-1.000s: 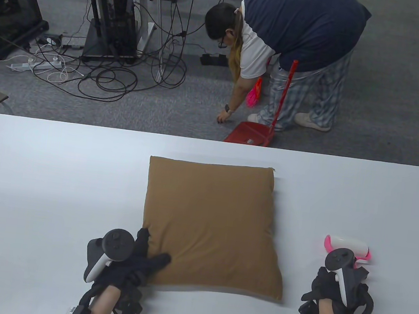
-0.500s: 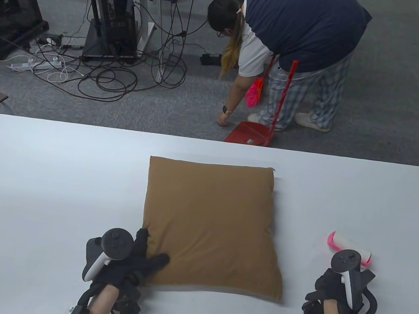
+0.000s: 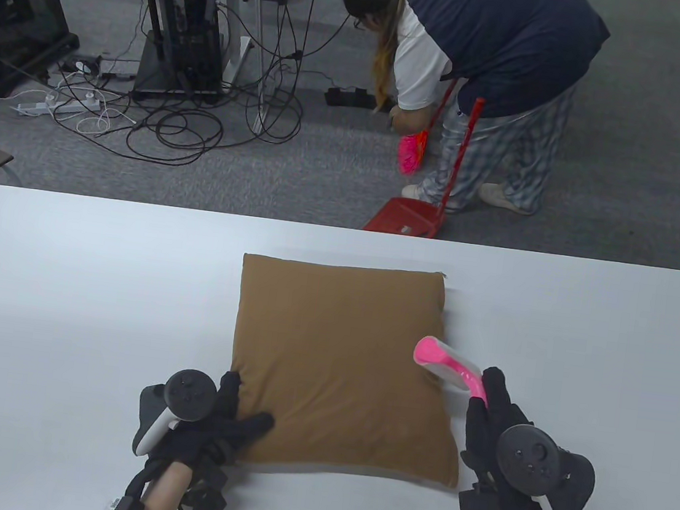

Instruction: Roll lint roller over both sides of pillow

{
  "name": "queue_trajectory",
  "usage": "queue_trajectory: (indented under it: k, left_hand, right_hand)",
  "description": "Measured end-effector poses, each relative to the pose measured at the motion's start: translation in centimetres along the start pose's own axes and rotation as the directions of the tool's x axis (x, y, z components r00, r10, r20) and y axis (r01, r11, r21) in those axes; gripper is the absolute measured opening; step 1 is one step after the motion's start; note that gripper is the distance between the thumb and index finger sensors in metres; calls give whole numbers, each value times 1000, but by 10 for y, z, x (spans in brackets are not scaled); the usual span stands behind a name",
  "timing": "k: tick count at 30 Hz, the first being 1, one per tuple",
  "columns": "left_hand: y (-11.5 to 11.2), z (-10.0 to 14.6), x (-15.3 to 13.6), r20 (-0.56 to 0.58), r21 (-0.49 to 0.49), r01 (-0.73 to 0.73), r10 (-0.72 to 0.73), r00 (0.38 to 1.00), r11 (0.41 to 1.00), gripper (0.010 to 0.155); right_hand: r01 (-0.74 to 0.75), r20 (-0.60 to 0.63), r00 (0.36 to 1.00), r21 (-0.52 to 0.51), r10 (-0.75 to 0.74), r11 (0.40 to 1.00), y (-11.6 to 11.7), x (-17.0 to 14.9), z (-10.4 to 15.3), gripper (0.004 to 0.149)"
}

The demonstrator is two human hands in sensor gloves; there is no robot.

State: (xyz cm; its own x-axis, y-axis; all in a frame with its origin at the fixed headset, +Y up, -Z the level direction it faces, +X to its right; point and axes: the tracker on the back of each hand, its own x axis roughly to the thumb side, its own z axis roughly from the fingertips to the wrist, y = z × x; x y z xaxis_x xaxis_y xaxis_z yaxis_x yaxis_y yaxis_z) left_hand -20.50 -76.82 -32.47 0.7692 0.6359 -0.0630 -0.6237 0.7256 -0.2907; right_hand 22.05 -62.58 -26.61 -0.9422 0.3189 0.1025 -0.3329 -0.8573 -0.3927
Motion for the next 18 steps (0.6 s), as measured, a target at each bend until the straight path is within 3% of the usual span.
queue_trajectory:
  k: [8,14,18]
  left_hand:
    - [-1,1,0,-4,-4,0,0,1000,1000,104]
    - [-1,0,1,-2,-9,0,0,1000,1000,104]
    - [-1,1,1,-1,-8,-3,3,1000,1000,104]
  right_hand:
    - [-116,31,993,117,113,986,18,17,19,46]
    - [-199,-6,979,161,202,967,37,34,-3,48]
    - [-214,-29,974,212,224,954,62,39,-28,56]
